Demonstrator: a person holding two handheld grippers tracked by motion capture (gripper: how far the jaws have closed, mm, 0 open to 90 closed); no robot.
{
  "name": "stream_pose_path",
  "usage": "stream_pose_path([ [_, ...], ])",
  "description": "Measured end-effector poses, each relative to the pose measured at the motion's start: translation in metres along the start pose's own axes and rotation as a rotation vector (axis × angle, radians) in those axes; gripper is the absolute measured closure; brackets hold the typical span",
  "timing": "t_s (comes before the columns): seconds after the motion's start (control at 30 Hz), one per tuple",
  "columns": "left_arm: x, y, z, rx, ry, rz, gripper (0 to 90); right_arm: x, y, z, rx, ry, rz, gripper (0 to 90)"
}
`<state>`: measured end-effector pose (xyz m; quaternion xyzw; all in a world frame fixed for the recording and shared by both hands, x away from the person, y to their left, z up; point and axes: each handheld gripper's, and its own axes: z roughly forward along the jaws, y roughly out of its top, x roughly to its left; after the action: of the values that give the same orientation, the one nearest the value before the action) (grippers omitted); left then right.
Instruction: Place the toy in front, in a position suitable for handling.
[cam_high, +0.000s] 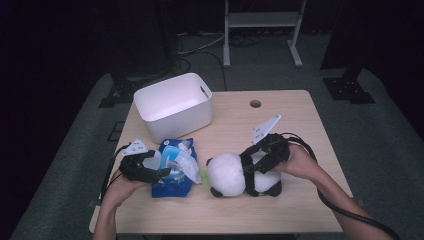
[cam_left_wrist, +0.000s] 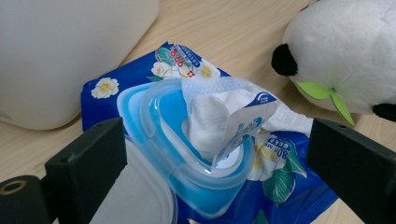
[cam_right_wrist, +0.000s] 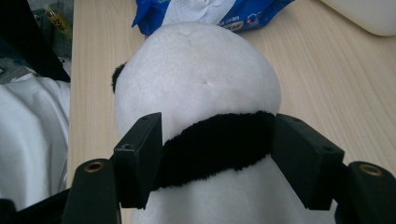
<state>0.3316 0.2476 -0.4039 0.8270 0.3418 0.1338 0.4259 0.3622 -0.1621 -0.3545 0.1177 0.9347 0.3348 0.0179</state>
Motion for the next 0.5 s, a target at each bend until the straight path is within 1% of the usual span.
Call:
stream_pose_path([
  [0.07,-0.002,0.003,0.003,0.008,-0.007,0.016,4.9,0.0,-0.001,0.0,0.004,-0.003,0.002,31.9],
  [0.2,-0.004,0.007,0.008,0.011,-0.016,0.03,5.3,0.0,-0.002,0.0,0.001,0.001,-0.001,31.9],
  [0.23,-0.006,0.01,0.01,0.014,-0.025,0.046,7.3,0.0,-0.003,0.0,0.0,0.0,-0.009,31.9],
  [0.27,-0.006,0.01,0.01,0.014,-0.025,0.046,7.3,0.0,-0.003,0.0,0.0,0.0,-0.009,31.9],
  [0.3,-0.008,0.013,0.014,0.019,-0.028,0.059,7.3,0.0,-0.003,0.0,-0.001,0.001,-0.01,31.5],
  [0.33,-0.009,0.014,0.016,0.02,-0.034,0.071,8.9,0.0,-0.003,-0.001,-0.001,0.0,-0.009,31.5],
  [0.37,-0.009,0.014,0.016,0.02,-0.034,0.071,12.1,0.0,-0.003,-0.001,-0.001,0.0,-0.009,31.5],
  [0.4,-0.01,0.016,0.019,0.022,-0.037,0.084,12.1,0.001,-0.003,0.0,-0.002,0.001,-0.006,31.5],
  [0.43,-0.011,0.017,0.021,0.024,-0.038,0.084,12.3,0.001,-0.003,0.0,-0.001,0.001,-0.007,31.5],
  [0.47,-0.012,0.018,0.027,0.037,-0.049,0.105,15.1,0.001,-0.003,-0.001,0.001,0.002,-0.006,30.8],
  [0.5,-0.013,0.019,0.028,0.041,-0.049,0.12,17.0,0.001,-0.003,-0.001,0.001,0.001,-0.008,30.8],
])
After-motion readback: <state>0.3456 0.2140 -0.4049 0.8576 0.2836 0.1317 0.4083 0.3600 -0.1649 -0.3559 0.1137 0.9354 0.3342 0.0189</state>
